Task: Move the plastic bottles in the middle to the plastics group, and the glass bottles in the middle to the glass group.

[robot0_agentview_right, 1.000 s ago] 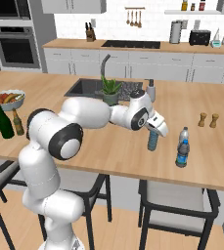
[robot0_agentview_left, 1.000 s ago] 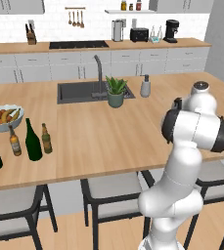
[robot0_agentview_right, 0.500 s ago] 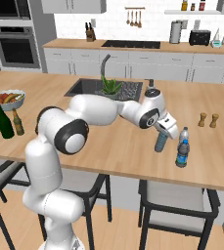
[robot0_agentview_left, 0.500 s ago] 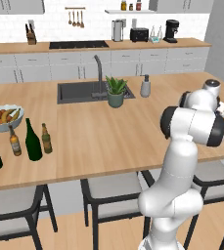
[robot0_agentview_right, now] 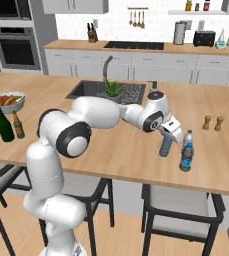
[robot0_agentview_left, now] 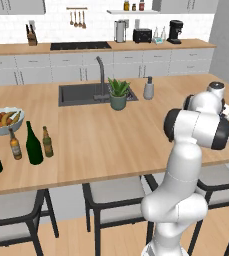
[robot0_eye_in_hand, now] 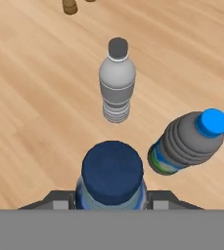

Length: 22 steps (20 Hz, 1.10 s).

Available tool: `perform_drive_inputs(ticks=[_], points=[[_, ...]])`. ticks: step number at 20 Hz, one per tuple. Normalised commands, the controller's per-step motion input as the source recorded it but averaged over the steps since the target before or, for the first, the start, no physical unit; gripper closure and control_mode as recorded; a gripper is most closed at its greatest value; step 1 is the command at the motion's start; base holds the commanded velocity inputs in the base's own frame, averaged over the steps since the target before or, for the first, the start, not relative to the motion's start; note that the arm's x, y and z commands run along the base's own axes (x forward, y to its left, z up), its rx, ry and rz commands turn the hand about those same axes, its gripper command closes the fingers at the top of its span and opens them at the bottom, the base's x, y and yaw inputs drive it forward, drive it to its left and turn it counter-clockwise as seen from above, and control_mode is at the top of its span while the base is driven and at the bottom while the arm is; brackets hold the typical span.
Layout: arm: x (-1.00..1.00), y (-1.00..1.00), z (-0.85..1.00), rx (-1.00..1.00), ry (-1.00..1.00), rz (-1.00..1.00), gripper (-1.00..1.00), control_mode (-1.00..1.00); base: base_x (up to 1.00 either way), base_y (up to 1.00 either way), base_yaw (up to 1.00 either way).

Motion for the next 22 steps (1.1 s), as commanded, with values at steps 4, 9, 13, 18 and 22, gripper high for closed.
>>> perform_drive_inputs(ticks=[4,9,13,18,22], points=[[0.00,0.05,-0.19,-0.14,0.04,-0.09,1.00,-1.00,0.00,0.00,0.00],[0.00,0.00,-0.01,-0.07,0.03,-0.09,1.00,-1.00,0.00,0.00,0.00],[0.15,0.00,0.00,0.00,0.01,-0.07,1.00,-1.00,0.00,0.00,0.00],[0.20,-0.13,0.00,0.00,0.02,-0.09,1.00,-1.00,0.00,0.00,0.00],[0.06,-0.26,0.00,0.02,0.00,-0.11,1.00,-1.00,0.00,0.00,0.00]])
